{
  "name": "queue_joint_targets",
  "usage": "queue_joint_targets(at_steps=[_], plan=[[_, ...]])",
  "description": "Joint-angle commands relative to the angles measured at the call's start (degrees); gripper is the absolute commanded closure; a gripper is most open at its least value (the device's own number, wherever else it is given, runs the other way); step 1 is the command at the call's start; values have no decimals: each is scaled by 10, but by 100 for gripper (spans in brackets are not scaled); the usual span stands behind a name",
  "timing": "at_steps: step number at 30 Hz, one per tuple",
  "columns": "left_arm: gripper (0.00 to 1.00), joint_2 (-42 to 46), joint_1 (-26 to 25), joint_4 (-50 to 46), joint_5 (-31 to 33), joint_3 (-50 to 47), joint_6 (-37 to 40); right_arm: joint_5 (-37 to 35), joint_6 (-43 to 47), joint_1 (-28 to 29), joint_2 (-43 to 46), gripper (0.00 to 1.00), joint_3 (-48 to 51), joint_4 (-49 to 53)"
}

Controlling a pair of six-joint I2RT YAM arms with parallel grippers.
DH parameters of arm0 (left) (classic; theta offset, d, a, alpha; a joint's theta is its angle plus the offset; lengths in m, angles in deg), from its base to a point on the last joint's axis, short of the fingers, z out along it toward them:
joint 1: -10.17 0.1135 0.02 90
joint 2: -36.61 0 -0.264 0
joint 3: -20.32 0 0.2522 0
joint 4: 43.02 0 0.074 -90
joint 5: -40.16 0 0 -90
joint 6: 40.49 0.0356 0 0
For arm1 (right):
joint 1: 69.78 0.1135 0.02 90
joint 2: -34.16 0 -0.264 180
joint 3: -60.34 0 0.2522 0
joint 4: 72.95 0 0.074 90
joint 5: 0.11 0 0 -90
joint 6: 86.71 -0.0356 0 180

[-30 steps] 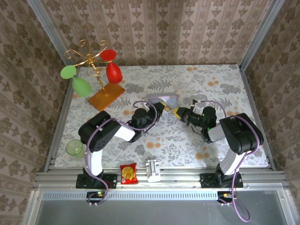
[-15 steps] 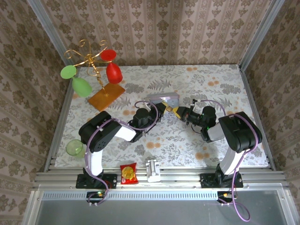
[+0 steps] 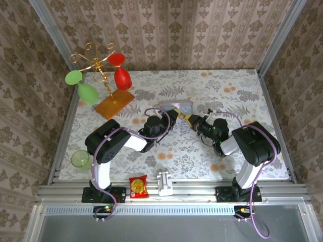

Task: Unlock the padlock with the key

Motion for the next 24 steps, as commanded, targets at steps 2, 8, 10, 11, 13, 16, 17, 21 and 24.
queue_joint_targets(at_steps=[2,8,10,11,13,16,17,21,24], plan=[[100,-3,-49,71,-64,14,7,-101,-86,56,-47,100,10,43],[100,-23,-50,71,-46,-14,24,-126,-81,84,-72,100,2,44],[100,-23,-49,71,-44,-23,38,-129,-76,84,-78,99,2,51],[100,-24,-49,71,-43,-25,40,-128,-75,84,-83,99,0,53],[100,-32,-49,71,-46,-29,35,-127,-73,88,-99,98,0,53],[100,-42,-48,71,-49,-30,30,-134,-69,93,-124,93,9,47],[100,-43,-48,71,-49,-32,31,-138,-65,93,-130,92,15,45],[100,-43,-44,71,-44,-40,49,-165,-49,93,-131,87,45,44],[100,-51,-41,71,-44,-46,53,-177,-35,91,-120,85,60,53]])
